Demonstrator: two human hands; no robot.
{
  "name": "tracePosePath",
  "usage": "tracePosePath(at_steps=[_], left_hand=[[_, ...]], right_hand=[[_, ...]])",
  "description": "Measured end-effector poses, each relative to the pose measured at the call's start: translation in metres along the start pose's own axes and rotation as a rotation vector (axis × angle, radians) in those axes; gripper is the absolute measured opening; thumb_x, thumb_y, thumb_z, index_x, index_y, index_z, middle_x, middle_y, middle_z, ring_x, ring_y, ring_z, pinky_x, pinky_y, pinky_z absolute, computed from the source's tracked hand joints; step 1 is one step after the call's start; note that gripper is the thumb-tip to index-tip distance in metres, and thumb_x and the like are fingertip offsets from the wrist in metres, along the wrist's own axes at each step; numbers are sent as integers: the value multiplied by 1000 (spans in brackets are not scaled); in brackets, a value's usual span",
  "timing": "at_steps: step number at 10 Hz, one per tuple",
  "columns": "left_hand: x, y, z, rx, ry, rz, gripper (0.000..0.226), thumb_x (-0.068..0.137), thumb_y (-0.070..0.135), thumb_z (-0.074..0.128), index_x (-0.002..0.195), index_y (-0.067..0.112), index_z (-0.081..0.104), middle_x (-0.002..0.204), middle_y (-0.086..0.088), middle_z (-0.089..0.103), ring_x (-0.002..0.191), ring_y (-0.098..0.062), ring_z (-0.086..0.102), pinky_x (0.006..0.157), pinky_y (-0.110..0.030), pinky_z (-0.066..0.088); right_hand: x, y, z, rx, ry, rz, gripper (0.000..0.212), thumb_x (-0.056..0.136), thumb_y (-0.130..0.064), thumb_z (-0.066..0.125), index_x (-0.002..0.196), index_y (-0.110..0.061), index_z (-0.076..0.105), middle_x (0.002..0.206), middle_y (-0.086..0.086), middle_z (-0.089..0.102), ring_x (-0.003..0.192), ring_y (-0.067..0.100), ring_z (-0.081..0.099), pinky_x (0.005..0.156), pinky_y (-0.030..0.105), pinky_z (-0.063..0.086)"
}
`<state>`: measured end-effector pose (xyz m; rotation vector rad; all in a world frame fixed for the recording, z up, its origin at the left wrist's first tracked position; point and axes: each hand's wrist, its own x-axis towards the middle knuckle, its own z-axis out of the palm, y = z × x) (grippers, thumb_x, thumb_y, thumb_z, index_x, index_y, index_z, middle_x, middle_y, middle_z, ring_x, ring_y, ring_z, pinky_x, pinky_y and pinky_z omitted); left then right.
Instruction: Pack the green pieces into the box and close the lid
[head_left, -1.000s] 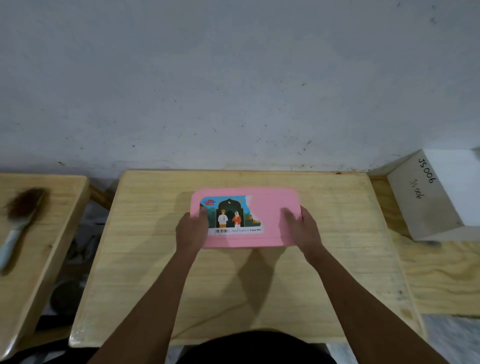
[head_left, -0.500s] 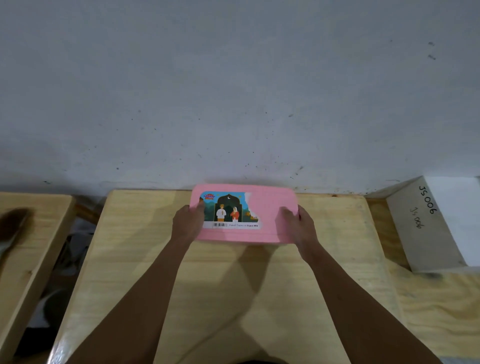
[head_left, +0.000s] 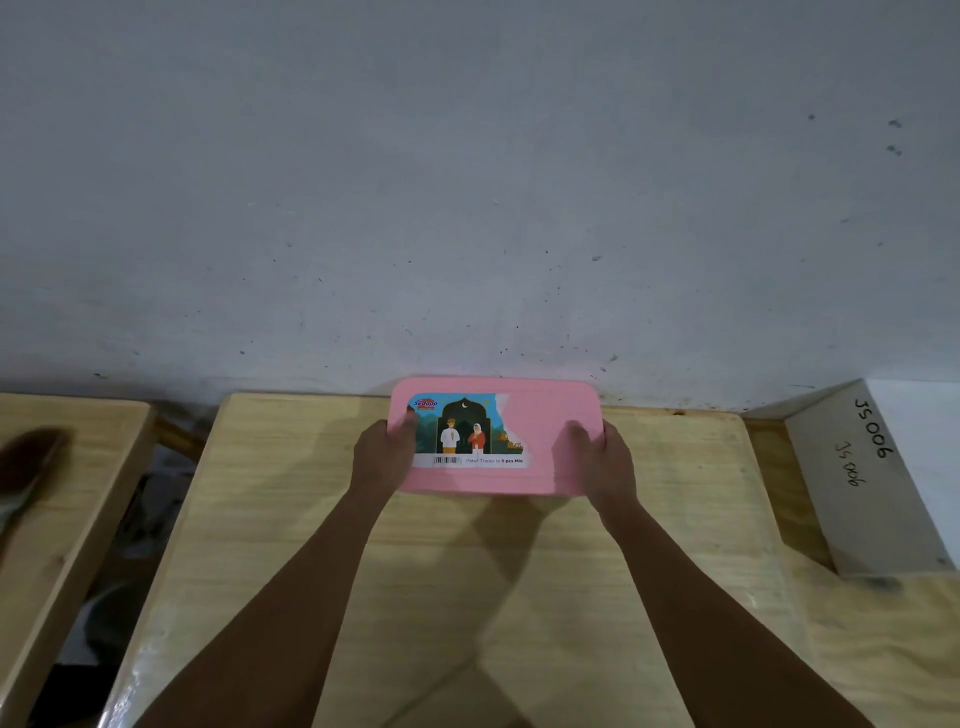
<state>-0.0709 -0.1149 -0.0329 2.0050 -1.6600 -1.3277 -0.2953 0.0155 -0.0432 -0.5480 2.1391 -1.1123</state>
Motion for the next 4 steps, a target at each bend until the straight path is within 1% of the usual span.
tracePosePath(at_steps=[1,2,3,4], left_hand=[[-4,3,-2,-13,-13,-7,55,85,53,42,94,4,66,88,-13,68,76,-25,64,58,-29,44],[-4,3,-4,-61,-52,0,52,91,48,43,101,3,65,96,-16,68,81,-27,63,69,-33,47],[-9,7,-10,-50,-99,-7,49,96,43,39,112,3,62,104,-15,66,91,-30,63,78,-37,49],[-18,18,-19,31,-43,65,60,92,47,47,133,3,46,132,-21,54,119,-36,54,97,-42,44]], right_hand=[[-7,-9,0,-74,14,39,35,93,-40,49,97,-7,61,87,8,66,78,25,63,70,36,52],[-10,-11,1,-126,-3,62,30,95,-28,47,86,-3,60,77,12,61,68,25,57,59,29,42],[-18,-17,-3,-230,-19,78,41,91,-35,47,109,1,59,94,12,65,81,27,62,68,33,49],[-28,-39,-14,-293,12,-22,52,98,-41,45,137,-6,46,134,15,55,116,30,57,93,40,46]])
